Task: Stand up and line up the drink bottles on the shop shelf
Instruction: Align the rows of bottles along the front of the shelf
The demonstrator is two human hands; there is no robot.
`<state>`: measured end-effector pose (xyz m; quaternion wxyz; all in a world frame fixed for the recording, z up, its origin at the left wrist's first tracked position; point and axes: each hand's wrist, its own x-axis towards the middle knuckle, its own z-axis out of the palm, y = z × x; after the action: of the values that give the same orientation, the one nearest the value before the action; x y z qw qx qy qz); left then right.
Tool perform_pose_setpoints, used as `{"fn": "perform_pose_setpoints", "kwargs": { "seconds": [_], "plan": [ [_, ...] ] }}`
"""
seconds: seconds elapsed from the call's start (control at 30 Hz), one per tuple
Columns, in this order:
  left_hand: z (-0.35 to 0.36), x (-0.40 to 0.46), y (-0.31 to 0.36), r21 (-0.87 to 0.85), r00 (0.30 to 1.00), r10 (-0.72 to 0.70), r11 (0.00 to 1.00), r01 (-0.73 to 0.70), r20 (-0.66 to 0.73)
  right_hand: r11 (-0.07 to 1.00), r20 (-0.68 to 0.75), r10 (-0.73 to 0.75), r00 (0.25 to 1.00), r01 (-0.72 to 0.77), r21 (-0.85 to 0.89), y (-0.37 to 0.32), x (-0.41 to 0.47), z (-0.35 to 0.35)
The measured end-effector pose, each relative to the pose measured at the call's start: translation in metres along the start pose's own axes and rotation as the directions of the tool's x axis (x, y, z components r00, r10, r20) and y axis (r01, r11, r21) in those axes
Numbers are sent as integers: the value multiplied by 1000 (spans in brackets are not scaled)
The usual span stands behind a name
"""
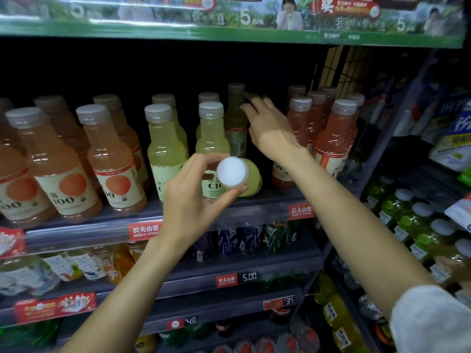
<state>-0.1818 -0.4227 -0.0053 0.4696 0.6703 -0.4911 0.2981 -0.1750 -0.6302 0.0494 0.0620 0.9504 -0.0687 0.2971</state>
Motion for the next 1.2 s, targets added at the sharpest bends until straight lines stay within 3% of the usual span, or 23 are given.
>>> {"fn": "perform_pose_setpoints", "kwargs": {
  "seconds": [0.07, 0.2, 0.37, 0.5, 0.6, 0.97, 1.07, 1.2],
  "plan": [
    [0, -3, 2, 3, 1000, -10, 1000, 10, -7, 996, 98, 37, 995, -29, -86, -2, 21, 14],
    [-1, -8, 2, 5, 999, -34, 999, 34, -9, 996, 138, 43, 990, -31, -86, 7, 39, 33],
    [-1, -10, 1, 15, 999, -37, 999, 37, -13, 985, 61, 81, 995, -70, -156, 3, 27, 20],
    [0, -11, 2, -2, 998, -64, 998, 64, -29, 987, -137, 150, 979, -141, 71, -6, 3, 14],
    [0, -10, 3, -7, 997, -67, 998, 67, -26, 942, -88, 222, 971, -190, 276, -8, 2, 10],
    [1, -10, 3, -8, 998, -61, 998, 61, -27, 926, -19, 360, 933, -354, 129, -2, 24, -17],
    [1, -8, 3, -8, 997, -59, 998, 59, -41, 884, 67, 415, 907, -420, 207, 1, 22, -21],
    [1, -5, 3, -16, 997, -58, 998, 58, -47, 870, 114, 384, 916, -401, 286, 9, 14, -25]
  ]
}}
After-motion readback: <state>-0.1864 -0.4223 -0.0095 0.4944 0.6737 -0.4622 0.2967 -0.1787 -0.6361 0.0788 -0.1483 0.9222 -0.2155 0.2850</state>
